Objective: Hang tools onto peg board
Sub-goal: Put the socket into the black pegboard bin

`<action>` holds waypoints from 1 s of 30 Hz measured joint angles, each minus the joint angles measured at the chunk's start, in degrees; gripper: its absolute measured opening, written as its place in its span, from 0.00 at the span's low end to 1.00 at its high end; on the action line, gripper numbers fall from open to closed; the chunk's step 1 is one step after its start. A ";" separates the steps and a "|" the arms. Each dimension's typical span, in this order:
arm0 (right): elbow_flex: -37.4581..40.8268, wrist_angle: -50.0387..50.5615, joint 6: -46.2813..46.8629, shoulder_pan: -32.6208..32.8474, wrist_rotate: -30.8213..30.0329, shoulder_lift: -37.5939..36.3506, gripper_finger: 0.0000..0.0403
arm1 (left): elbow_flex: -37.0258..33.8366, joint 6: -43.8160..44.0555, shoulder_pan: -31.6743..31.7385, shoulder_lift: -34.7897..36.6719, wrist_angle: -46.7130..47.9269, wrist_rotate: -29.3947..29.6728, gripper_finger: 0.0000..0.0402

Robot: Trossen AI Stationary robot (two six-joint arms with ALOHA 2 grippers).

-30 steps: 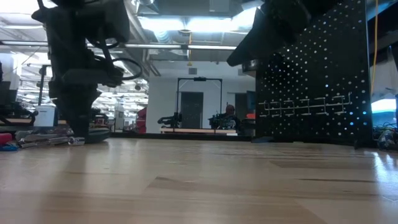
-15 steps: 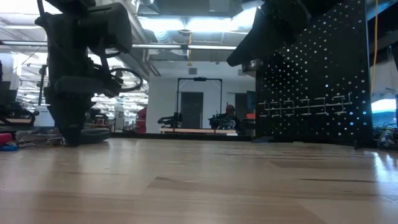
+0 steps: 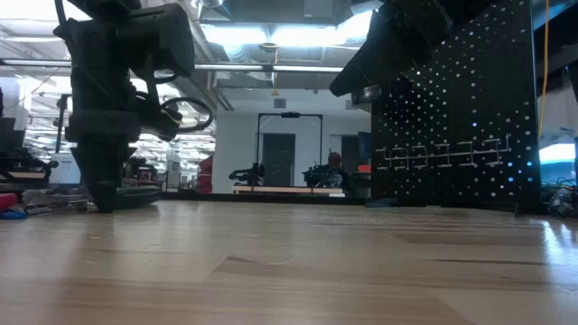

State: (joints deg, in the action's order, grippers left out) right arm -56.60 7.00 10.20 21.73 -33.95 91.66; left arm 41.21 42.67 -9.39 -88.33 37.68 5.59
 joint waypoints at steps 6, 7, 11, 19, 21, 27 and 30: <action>0.00 0.00 0.00 -0.01 -0.01 0.00 0.54 | 0.13 -2.54 -0.07 0.31 -0.74 -0.02 0.11; 0.00 0.02 -0.02 0.01 -0.03 0.00 0.54 | 0.24 -2.69 -0.09 0.66 -0.69 0.11 0.11; 0.00 0.11 -0.03 -0.01 -0.03 -0.02 0.54 | 1.19 -3.61 -0.83 3.97 -2.26 0.16 0.14; 0.02 -0.07 0.10 0.00 1.70 -0.04 0.54 | 1.58 -7.63 -2.92 13.14 -14.34 1.46 0.11; 0.02 -0.09 0.11 -0.01 2.34 -0.04 0.54 | 1.57 -9.43 -3.41 14.32 -18.93 1.47 0.12; 0.02 -3.63 -0.14 -0.01 1.16 0.02 0.54 | 1.48 -15.27 -3.69 16.09 -30.92 1.63 0.12; 0.02 -7.30 -3.50 -0.01 -0.24 0.07 0.54 | 1.44 -16.68 -3.63 16.09 -35.84 0.98 0.12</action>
State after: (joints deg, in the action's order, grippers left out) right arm -56.58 -0.29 6.69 21.71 -34.19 91.72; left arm 42.65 25.99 -13.02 -72.25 1.84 6.57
